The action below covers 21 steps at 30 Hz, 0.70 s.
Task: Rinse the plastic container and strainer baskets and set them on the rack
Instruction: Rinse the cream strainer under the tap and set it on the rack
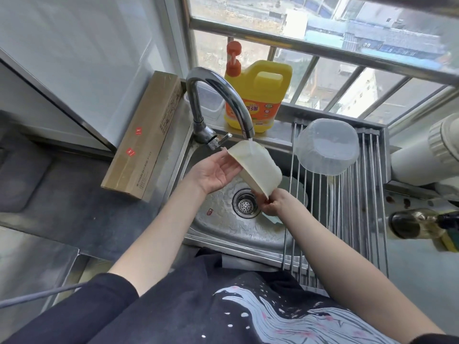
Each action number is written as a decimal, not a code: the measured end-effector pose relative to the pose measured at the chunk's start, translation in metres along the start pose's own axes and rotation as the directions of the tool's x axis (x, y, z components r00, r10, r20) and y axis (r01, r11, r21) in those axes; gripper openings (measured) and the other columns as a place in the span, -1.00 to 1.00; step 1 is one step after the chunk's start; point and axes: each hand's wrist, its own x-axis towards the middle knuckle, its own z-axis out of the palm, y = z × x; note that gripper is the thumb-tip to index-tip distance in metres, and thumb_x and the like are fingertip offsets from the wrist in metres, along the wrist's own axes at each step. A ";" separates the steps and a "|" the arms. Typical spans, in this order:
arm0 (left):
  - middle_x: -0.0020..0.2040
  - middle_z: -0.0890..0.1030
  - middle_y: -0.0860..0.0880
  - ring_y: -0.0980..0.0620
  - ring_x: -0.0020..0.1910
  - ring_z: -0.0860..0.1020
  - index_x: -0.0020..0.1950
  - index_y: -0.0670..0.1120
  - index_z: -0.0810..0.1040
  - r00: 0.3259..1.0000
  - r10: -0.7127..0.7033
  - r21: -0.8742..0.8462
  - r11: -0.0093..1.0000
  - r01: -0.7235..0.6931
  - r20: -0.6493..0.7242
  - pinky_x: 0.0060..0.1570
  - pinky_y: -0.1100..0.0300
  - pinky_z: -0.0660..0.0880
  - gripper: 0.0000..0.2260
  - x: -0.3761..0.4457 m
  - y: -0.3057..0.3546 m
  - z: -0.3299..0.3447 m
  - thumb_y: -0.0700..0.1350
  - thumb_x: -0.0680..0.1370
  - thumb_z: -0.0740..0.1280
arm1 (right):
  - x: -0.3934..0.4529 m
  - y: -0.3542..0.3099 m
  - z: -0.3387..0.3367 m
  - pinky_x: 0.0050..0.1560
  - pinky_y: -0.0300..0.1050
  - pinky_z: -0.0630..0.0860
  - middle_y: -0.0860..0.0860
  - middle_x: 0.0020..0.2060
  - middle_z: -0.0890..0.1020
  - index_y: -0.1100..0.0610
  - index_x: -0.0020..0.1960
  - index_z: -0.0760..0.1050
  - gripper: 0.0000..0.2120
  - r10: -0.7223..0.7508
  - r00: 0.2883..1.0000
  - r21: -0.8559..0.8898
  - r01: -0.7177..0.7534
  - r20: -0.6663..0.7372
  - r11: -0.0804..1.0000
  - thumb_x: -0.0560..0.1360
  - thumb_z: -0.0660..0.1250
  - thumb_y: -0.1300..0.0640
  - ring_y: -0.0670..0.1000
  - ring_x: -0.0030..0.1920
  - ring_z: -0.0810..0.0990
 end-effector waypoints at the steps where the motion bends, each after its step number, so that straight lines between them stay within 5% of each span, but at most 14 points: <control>1: -0.24 0.69 -0.20 -0.11 -0.29 0.69 -0.05 -0.25 0.54 1.000 -0.008 0.031 0.999 0.007 0.019 -0.24 0.00 0.62 -0.78 -0.002 0.000 0.002 -0.14 0.62 0.20 | 0.003 0.001 -0.001 -0.74 -0.24 0.39 0.10 -0.36 0.55 0.30 -0.14 0.45 -0.85 0.009 1.000 0.009 -0.009 0.002 1.000 0.59 0.21 0.28 0.05 -0.68 0.51; 6: -0.11 0.64 -0.17 -0.12 -0.18 0.68 0.02 -0.21 0.53 0.993 -0.059 0.105 0.993 0.048 0.103 -0.15 -0.05 0.63 -0.71 -0.010 0.003 0.003 0.00 0.61 0.18 | 0.006 0.005 -0.003 -0.77 -0.27 0.33 0.13 -0.48 0.57 0.26 -0.08 0.50 -0.88 0.009 0.998 -0.018 -0.008 0.056 1.000 0.58 0.24 0.25 0.03 -0.70 0.50; 9: -0.09 0.65 -0.15 -0.11 -0.14 0.66 0.08 -0.15 0.55 0.983 -0.096 0.149 0.986 0.073 0.155 -0.05 -0.06 0.59 -0.57 -0.011 0.002 -0.001 0.17 0.59 0.12 | 0.011 0.009 0.001 -0.76 -0.30 0.32 0.04 -0.30 0.53 0.13 0.06 0.46 -0.92 -0.005 0.997 0.002 0.005 0.078 1.000 0.58 0.23 0.23 0.00 -0.69 0.50; 13: -0.06 0.65 -0.12 -0.06 -0.12 0.67 0.19 -0.09 0.51 0.975 -0.098 0.347 0.938 0.023 0.200 -0.05 -0.02 0.61 -0.64 -0.015 0.001 -0.001 0.11 0.62 0.10 | 0.018 0.016 -0.004 -0.70 -0.21 0.43 0.05 -0.04 0.57 0.11 0.16 0.46 -0.81 -0.027 0.995 0.016 0.025 0.096 1.000 0.57 0.24 0.24 0.08 -0.59 0.59; 16: -0.07 0.66 -0.13 -0.07 -0.12 0.68 0.15 -0.13 0.51 0.970 -0.121 0.455 0.890 0.012 0.212 -0.05 -0.04 0.61 -0.65 -0.020 -0.002 0.003 0.08 0.63 0.08 | 0.011 0.018 -0.012 -0.44 0.02 0.64 0.09 0.14 0.59 0.14 0.23 0.50 -0.76 -0.052 0.985 -0.031 0.058 0.165 0.998 0.58 0.22 0.20 0.16 -0.34 0.68; 19: -0.02 0.63 -0.12 -0.08 -0.13 0.68 0.16 -0.14 0.46 0.970 -0.135 0.537 0.844 0.006 0.202 -0.07 -0.06 0.61 -0.71 -0.019 -0.008 0.007 0.03 0.64 0.10 | 0.006 0.011 -0.017 -0.02 0.17 0.59 0.14 0.10 0.59 0.12 0.18 0.51 -0.68 -0.101 0.976 -0.167 0.135 0.195 0.977 0.61 0.13 -0.04 0.21 -0.02 0.63; 21: 0.05 0.58 -0.11 -0.07 -0.16 0.67 0.24 -0.08 0.41 0.963 -0.157 0.624 0.781 -0.015 0.220 -0.14 -0.02 0.64 -0.77 -0.018 -0.009 0.009 -0.04 0.65 0.11 | 0.005 0.007 -0.018 -0.03 0.27 0.57 0.14 0.15 0.59 0.08 0.28 0.47 -0.49 -0.102 0.966 -0.212 0.154 0.238 0.965 0.60 -0.01 -0.22 0.22 0.07 0.58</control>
